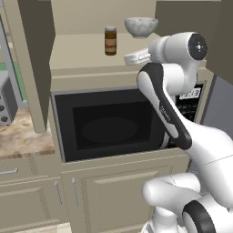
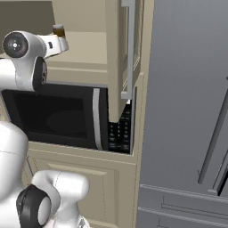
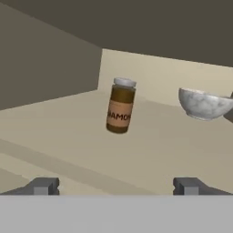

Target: Take the cinnamon bottle from the cabinet and place it on the dining table, next to the plate with the cupcake. Then take the chocolate from the dining counter and place it on the cupcake plate.

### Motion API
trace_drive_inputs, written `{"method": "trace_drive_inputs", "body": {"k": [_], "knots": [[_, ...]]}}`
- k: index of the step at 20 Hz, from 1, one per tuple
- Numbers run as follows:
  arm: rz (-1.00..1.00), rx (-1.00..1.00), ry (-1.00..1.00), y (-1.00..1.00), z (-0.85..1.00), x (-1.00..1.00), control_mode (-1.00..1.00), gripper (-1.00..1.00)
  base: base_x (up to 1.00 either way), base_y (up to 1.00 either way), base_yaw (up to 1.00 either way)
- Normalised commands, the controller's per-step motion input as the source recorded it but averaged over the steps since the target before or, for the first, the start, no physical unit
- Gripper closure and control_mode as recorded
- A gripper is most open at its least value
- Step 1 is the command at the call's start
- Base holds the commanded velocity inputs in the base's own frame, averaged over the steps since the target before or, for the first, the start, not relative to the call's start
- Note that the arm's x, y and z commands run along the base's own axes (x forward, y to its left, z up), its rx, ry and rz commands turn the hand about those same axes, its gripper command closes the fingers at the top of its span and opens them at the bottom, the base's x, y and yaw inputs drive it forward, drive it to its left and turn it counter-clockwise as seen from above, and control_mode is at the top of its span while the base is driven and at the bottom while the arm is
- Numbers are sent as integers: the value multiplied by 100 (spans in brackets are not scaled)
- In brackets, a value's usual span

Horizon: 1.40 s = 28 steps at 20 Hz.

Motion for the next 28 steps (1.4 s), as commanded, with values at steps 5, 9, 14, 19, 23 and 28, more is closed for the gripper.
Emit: {"method": "trace_drive_inputs", "body": {"k": [5, 9, 14, 19, 23, 28], "knots": [[0, 9, 0, 20, 41, 19, -100, -100, 0, 0, 0], [2, 4, -2, 15, 15, 12, -100, -100, 0, 0, 0], [2, 0, -4, 10, 0, 6, -100, -100, 0, 0, 0], [3, 3, 0, 2, -6, 0, -100, -100, 0, 0, 0], [1, 15, 4, 0, -12, 0, -100, -100, 0, 0, 0], [0, 9, 5, 0, -12, 0, -100, -100, 0, 0, 0]]}}
